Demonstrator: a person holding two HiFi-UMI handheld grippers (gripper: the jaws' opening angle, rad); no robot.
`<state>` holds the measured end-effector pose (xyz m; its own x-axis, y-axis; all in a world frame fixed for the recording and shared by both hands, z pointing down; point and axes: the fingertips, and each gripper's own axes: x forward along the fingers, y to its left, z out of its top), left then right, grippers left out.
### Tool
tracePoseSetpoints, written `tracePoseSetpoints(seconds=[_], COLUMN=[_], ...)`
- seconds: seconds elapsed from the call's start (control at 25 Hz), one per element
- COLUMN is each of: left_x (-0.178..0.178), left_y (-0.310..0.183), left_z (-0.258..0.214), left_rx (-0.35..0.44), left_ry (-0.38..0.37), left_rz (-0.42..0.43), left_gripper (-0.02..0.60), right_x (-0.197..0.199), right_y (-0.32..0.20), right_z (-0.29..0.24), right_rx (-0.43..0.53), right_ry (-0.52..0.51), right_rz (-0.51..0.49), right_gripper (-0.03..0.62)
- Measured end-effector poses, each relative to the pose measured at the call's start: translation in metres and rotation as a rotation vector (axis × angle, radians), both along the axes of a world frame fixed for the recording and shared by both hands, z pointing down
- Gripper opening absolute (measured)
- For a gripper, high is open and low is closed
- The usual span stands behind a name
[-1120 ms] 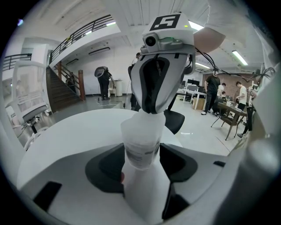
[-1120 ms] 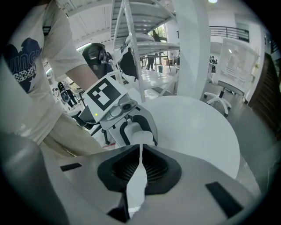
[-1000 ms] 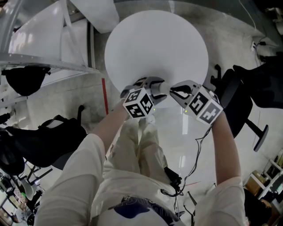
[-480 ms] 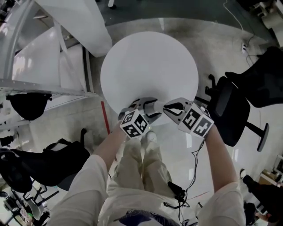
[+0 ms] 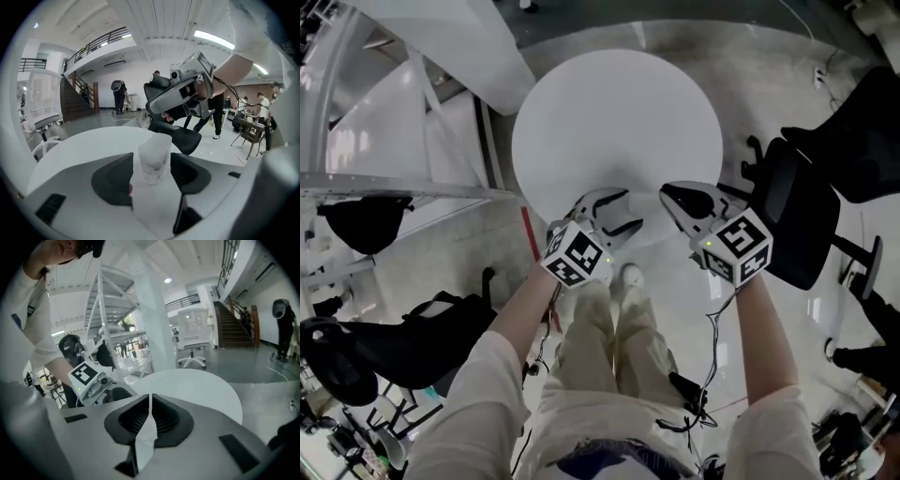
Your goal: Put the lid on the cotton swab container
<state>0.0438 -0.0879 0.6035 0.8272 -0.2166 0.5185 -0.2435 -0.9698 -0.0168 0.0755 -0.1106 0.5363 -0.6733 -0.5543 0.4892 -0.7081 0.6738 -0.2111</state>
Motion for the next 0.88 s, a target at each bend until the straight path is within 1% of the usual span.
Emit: tracePoseSetpoints(seconds=[0.2, 0.32, 0.4, 0.48, 0.6, 0.68, 0.76, 0.88], left_x=[-0.022, -0.034, -0.041, -0.047, -0.051, -0.05, -0.051, -0.053], left_y=[0.003, 0.007, 0.013, 0.015, -0.007, -0.012, -0.007, -0.005], left_z=[-0.054, -0.1, -0.131, -0.162, -0.216, -0.255, -0.29, -0.336], left_rx=[0.047, 0.068, 0.08, 0.107, 0.191, 0.233, 0.274, 0.341], left_ry=[0.053, 0.11, 0.144, 0.177, 0.245, 0.3, 0.346, 0.426], left_rz=[-0.036, -0.1, -0.148, -0.206, -0.321, -0.395, -0.458, -0.53], left_gripper=[0.245, 0.245, 0.245, 0.244, 0.244, 0.221, 0.198, 0.169], right_x=[0.024, 0.038, 0.043, 0.046, 0.053, 0.057, 0.057, 0.055], right_y=[-0.01, -0.006, 0.003, 0.01, 0.002, 0.007, 0.022, 0.032], right_z=[-0.042, -0.074, -0.095, -0.117, -0.155, -0.178, -0.197, -0.225], right_rx=[0.075, 0.113, 0.133, 0.164, 0.265, 0.318, 0.354, 0.412], right_ry=[-0.065, -0.114, -0.141, -0.161, -0.171, -0.167, -0.169, -0.199], right_rz=[0.229, 0.373, 0.444, 0.497, 0.548, 0.576, 0.605, 0.627], right_gripper=[0.029, 0.028, 0.026, 0.025, 0.022, 0.021, 0.021, 0.02])
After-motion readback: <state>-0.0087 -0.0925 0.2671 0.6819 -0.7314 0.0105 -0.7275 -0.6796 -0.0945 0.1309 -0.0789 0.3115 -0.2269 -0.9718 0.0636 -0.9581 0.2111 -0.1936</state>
